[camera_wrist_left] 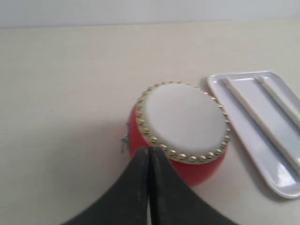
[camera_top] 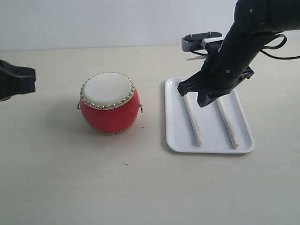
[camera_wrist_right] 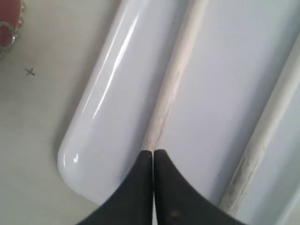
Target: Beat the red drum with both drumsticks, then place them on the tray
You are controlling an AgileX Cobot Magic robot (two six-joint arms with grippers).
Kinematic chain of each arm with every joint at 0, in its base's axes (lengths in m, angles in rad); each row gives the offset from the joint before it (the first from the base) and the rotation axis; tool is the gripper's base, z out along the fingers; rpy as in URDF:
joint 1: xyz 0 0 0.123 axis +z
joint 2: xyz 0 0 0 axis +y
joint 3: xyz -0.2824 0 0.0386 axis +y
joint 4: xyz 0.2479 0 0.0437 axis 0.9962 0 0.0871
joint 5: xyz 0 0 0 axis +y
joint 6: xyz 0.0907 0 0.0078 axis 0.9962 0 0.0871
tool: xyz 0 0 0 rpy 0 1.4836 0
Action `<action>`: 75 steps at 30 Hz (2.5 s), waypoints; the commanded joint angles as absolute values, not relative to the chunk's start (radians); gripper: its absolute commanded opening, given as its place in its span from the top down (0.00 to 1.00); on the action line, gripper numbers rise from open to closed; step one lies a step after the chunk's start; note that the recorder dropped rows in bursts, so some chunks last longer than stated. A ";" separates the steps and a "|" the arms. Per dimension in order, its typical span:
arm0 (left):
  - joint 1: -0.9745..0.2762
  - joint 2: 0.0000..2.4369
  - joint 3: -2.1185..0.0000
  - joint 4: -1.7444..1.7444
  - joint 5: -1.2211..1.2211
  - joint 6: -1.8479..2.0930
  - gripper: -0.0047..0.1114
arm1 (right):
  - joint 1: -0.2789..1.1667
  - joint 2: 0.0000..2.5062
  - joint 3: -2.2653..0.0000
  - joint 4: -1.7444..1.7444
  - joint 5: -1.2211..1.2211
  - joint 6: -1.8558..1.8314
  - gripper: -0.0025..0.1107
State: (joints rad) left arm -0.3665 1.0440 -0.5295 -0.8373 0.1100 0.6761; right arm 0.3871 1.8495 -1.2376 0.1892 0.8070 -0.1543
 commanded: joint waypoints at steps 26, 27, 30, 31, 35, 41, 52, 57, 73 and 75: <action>-0.508 0.392 -0.203 -0.795 -0.158 0.677 0.96 | 0.384 1.128 -0.509 0.191 -0.308 -0.078 0.98; -0.508 0.392 -0.203 -0.795 -0.158 0.677 0.96 | 0.384 1.069 -0.486 0.172 -0.306 -0.067 0.98; -0.508 0.392 -0.203 -0.795 -0.158 0.677 0.96 | 0.384 0.894 -0.414 0.079 -0.293 0.024 0.98; -0.508 0.392 -0.203 -0.795 -0.158 0.677 0.96 | 0.384 0.837 -0.390 0.041 -0.281 0.057 0.98; -0.508 0.392 -0.203 -0.795 -0.158 0.677 0.96 | 0.384 0.642 -0.312 0.007 -0.220 0.134 0.98; -0.508 0.392 -0.203 -0.795 -0.158 0.677 0.96 | 0.384 0.405 -0.296 0.009 -0.115 0.134 0.98; -0.476 0.394 -0.203 -0.795 -0.155 0.679 0.96 | 0.384 0.224 -0.296 0.009 -0.114 0.134 0.98; -0.100 0.298 -0.203 -0.823 0.170 0.644 0.96 | 0.384 0.224 -0.296 0.009 -0.092 0.134 0.98; 0.081 0.234 -0.182 0.192 0.354 -0.436 0.96 | 0.384 0.224 -0.296 0.009 -0.092 0.134 0.98; 0.081 0.207 -0.157 0.288 0.345 -0.487 0.96 | 0.384 0.224 -0.296 0.009 -0.092 0.134 0.98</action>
